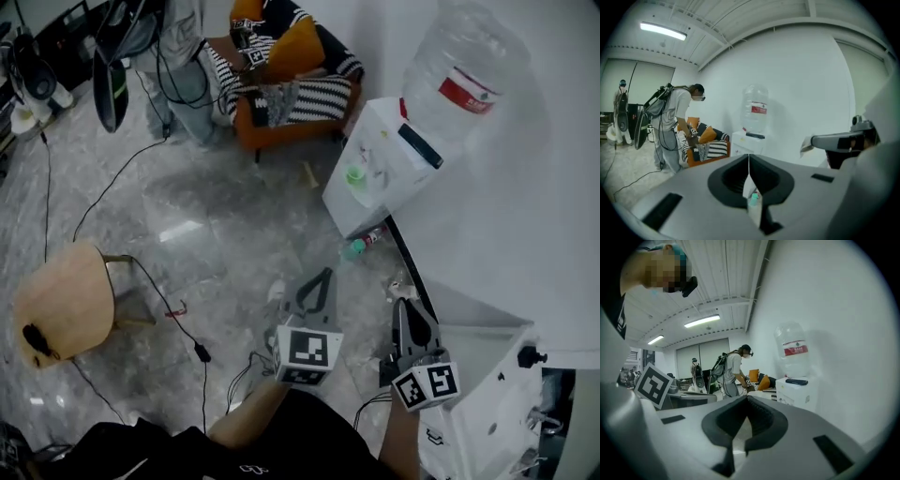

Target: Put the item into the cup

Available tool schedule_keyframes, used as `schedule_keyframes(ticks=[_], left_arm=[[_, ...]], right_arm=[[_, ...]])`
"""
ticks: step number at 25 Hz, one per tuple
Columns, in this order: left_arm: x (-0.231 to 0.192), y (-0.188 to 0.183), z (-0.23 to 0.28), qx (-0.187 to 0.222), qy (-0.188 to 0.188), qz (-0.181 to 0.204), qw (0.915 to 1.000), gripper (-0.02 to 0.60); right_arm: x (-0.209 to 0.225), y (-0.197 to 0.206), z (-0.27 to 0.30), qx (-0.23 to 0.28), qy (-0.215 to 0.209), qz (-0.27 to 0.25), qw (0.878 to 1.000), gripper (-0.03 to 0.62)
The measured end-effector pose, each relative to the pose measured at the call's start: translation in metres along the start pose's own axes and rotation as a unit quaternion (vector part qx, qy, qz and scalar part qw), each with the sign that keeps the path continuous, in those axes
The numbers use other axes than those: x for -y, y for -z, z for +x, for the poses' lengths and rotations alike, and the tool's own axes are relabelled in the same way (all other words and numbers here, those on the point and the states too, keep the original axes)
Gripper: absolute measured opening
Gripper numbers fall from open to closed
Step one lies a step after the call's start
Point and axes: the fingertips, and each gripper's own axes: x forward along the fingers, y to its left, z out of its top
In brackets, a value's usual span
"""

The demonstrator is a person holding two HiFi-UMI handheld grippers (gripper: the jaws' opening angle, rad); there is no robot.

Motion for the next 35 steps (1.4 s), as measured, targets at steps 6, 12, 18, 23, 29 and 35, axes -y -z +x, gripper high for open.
schedule_keyframes(ticks=[6, 12, 18, 23, 29, 35], left_arm=[[-0.029, 0.018, 0.043, -0.048, -0.003, -0.005, 0.9989, 0.014], [-0.039, 0.001, 0.080, -0.067, 0.004, 0.009, 0.9977, 0.014], [-0.059, -0.018, 0.115, -0.072, 0.021, 0.029, 0.9968, 0.014], [-0.095, -0.042, 0.131, -0.072, 0.020, 0.054, 0.9958, 0.014], [-0.130, -0.075, 0.151, -0.057, 0.033, 0.072, 0.9952, 0.014], [-0.134, -0.084, 0.171, -0.050, 0.062, 0.039, 0.9960, 0.014]], right_arm=[[0.022, 0.016, 0.055, -0.029, -0.004, 0.030, 0.999, 0.009], [0.035, 0.002, 0.097, -0.035, -0.007, 0.037, 0.999, 0.009], [0.059, -0.014, 0.139, -0.037, 0.007, 0.046, 0.998, 0.009], [0.087, -0.044, 0.173, -0.006, 0.029, 0.053, 0.998, 0.009], [0.064, -0.076, 0.221, 0.024, 0.013, 0.054, 0.998, 0.009], [0.049, -0.089, 0.240, 0.018, 0.006, 0.044, 0.999, 0.009]])
